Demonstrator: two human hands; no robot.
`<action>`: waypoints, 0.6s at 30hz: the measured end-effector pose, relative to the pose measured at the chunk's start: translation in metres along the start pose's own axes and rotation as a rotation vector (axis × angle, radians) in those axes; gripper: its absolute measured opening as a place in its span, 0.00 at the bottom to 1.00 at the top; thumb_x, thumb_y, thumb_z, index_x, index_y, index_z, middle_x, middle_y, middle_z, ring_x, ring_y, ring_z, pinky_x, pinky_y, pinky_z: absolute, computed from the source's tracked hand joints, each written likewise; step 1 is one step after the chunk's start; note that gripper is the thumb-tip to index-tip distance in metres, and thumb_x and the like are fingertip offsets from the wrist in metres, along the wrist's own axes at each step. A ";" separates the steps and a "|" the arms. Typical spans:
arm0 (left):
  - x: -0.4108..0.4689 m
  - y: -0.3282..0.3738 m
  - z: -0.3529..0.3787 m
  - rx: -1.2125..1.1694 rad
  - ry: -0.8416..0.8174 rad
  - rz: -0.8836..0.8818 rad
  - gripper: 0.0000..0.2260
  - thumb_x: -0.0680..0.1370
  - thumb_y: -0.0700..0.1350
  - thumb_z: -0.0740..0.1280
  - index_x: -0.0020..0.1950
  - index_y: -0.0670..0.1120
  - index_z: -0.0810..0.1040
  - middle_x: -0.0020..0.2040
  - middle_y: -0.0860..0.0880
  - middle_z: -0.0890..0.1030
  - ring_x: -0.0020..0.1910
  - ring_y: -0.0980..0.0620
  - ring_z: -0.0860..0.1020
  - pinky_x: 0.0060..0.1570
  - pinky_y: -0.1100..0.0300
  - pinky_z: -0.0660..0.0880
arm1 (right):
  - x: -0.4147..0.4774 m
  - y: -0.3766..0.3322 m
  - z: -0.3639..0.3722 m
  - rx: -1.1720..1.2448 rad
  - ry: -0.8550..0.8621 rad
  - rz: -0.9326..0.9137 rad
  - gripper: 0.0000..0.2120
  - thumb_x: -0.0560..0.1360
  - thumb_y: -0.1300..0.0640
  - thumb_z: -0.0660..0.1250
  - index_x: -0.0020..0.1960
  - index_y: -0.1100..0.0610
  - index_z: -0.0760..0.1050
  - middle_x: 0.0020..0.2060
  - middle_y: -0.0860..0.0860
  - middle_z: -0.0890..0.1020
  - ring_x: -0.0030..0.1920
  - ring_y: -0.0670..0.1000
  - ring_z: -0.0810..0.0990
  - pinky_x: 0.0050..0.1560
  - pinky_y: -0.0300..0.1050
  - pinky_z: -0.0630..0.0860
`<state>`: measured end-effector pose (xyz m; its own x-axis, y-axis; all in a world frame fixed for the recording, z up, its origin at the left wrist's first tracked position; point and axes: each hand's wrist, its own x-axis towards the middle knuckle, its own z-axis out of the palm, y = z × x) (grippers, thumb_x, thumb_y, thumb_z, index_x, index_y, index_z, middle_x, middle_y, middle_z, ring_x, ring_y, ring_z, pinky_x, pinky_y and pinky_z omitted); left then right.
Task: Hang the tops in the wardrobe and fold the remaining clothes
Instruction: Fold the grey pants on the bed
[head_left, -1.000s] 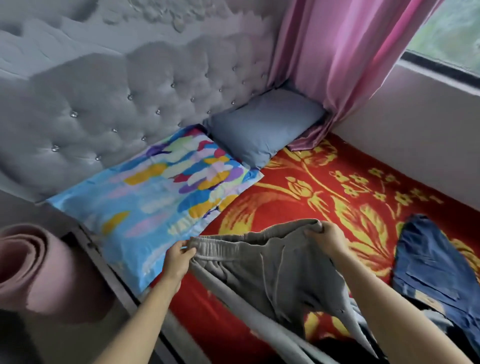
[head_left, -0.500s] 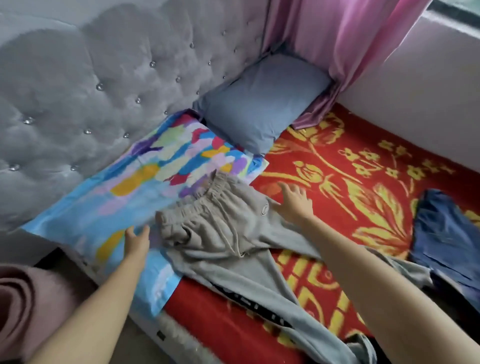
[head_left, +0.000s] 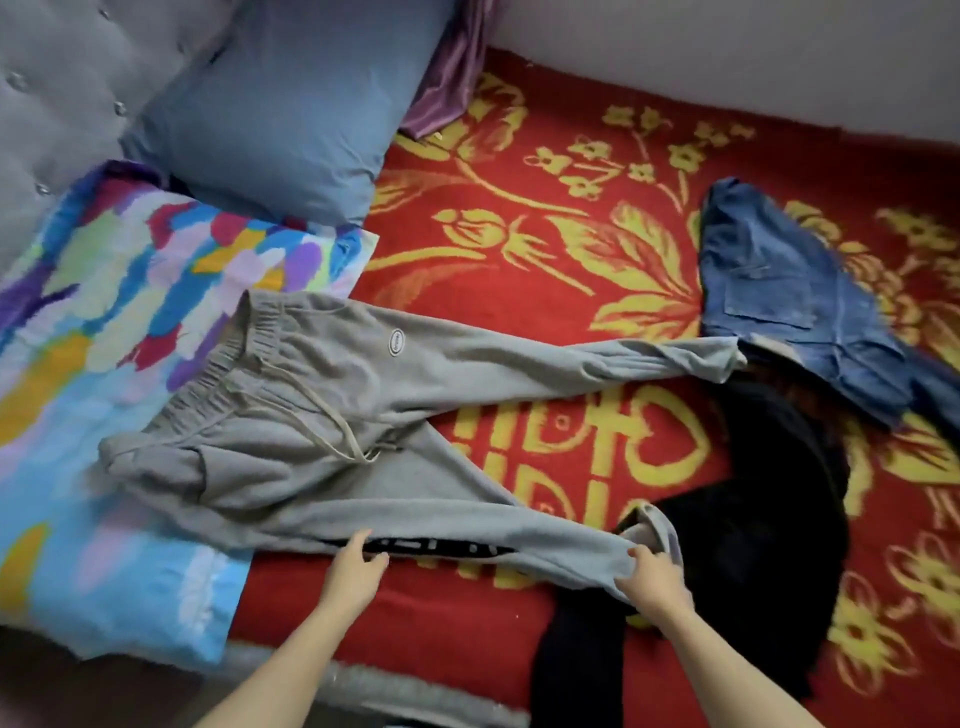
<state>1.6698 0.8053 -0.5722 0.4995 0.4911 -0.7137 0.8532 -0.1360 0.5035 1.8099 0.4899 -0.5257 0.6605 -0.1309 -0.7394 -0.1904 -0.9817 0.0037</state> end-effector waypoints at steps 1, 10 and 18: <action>-0.003 0.000 0.008 0.057 -0.021 0.006 0.21 0.77 0.38 0.65 0.69 0.38 0.68 0.66 0.38 0.73 0.65 0.42 0.71 0.60 0.56 0.66 | 0.000 0.012 0.004 0.046 -0.008 0.029 0.24 0.75 0.50 0.61 0.70 0.53 0.65 0.65 0.56 0.71 0.64 0.58 0.70 0.58 0.49 0.72; -0.020 -0.015 0.089 0.399 -0.132 0.020 0.24 0.77 0.42 0.65 0.72 0.44 0.64 0.69 0.40 0.70 0.66 0.42 0.70 0.64 0.55 0.66 | 0.044 0.089 0.026 0.372 0.094 0.116 0.29 0.74 0.54 0.66 0.72 0.57 0.60 0.63 0.59 0.71 0.62 0.60 0.71 0.57 0.54 0.72; -0.010 -0.007 0.144 0.804 0.044 0.231 0.32 0.77 0.49 0.64 0.77 0.54 0.50 0.77 0.46 0.49 0.74 0.45 0.52 0.68 0.52 0.60 | 0.091 0.110 0.054 0.361 0.081 0.117 0.11 0.77 0.51 0.63 0.55 0.57 0.76 0.57 0.57 0.71 0.58 0.61 0.73 0.50 0.47 0.70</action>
<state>1.6804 0.6775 -0.6386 0.6830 0.4061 -0.6071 0.5854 -0.8015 0.1225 1.8099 0.3775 -0.6291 0.6716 -0.2636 -0.6924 -0.5014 -0.8498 -0.1628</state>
